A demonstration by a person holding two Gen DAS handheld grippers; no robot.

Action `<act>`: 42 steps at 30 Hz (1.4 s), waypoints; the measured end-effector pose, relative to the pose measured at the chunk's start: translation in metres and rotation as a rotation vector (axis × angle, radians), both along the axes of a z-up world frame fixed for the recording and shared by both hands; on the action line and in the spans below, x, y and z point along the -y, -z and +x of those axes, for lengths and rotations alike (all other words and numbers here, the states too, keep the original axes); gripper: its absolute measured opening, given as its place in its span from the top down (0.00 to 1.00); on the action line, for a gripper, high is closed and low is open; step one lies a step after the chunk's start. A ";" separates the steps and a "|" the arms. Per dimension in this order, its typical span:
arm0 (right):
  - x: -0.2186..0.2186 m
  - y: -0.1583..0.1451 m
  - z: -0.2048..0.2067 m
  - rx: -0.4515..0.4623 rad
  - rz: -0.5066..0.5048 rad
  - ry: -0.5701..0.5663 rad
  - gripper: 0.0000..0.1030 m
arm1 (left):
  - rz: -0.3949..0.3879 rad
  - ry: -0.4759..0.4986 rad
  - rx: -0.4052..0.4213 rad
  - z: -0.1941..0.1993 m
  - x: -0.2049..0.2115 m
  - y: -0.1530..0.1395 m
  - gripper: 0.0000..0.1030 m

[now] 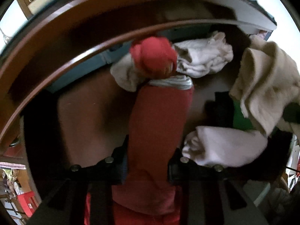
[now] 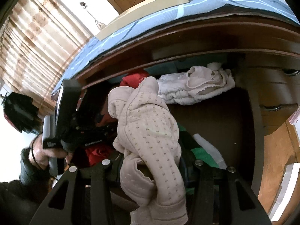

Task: Take underwear out of drawer
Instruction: 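Close the right tool on the beige underwear while the left tool grips the red sock, then lift both garments out of the drawer and carry them toward the white tray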

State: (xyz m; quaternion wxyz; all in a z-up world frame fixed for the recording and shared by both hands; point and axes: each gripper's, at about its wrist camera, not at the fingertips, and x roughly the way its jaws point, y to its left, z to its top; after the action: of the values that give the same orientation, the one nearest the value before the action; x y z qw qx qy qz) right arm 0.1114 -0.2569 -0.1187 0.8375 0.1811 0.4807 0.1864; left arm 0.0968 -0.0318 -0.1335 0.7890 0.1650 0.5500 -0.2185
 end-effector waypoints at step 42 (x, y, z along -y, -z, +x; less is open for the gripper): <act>0.001 -0.075 0.030 0.213 0.338 0.161 0.53 | -0.432 -0.172 0.268 -0.006 -0.031 -0.133 0.75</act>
State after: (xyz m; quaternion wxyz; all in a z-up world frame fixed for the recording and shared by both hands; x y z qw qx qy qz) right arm 0.1415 -0.2583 -0.0433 0.8534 0.3360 0.3355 0.2150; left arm 0.0912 -0.0005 -0.0009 0.8873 -0.0274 0.3934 -0.2392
